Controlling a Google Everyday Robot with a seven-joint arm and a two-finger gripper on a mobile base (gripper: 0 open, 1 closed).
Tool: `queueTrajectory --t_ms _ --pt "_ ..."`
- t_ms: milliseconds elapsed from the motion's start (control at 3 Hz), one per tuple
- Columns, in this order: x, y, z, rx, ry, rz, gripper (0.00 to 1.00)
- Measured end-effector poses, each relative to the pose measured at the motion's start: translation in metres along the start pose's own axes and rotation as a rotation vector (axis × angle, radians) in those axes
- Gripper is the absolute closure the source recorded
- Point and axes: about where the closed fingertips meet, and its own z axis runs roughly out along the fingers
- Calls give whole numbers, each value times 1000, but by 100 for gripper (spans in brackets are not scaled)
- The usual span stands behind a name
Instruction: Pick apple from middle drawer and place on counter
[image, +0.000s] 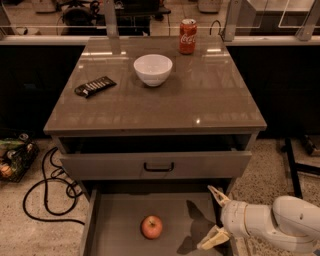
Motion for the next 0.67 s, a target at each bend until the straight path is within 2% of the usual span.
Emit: queueTrajectory --t_ms 333,667 --pt "0 0 9 -14 -16 -5 0" --pt "4 -1 38 -41 -71 -12 0"
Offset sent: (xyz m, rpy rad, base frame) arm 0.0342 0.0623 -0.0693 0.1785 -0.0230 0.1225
